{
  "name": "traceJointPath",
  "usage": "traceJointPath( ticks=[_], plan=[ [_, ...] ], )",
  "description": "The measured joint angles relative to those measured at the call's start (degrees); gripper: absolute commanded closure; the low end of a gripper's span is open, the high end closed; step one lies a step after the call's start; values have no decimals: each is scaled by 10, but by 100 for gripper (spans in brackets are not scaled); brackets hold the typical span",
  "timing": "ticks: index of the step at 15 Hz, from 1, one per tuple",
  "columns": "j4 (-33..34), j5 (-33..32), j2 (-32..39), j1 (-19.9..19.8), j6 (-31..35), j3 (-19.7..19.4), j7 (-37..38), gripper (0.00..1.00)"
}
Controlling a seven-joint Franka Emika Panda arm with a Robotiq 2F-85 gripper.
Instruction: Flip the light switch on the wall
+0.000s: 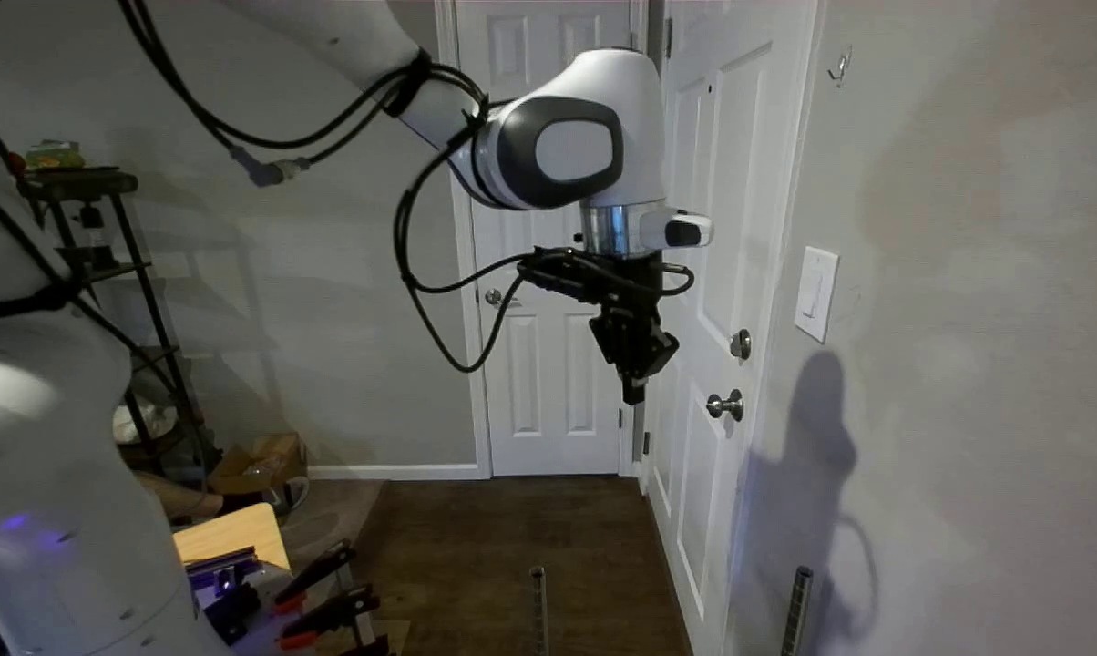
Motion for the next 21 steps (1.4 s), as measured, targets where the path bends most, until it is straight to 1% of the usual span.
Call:
traceJointPath(
  ticks=[1,4,10,13,17,21],
  plan=[
    [10,0,16,0,12,4,0,94],
    [37,0,60,0,66,11,0,96],
    [84,-3,139,0,225,20,3,96],
    [101,-10,170,0,288,20,11,96],
    [115,-21,202,3,375,7,34,97],
    [116,-27,225,23,447,-17,46,96]
  ],
)
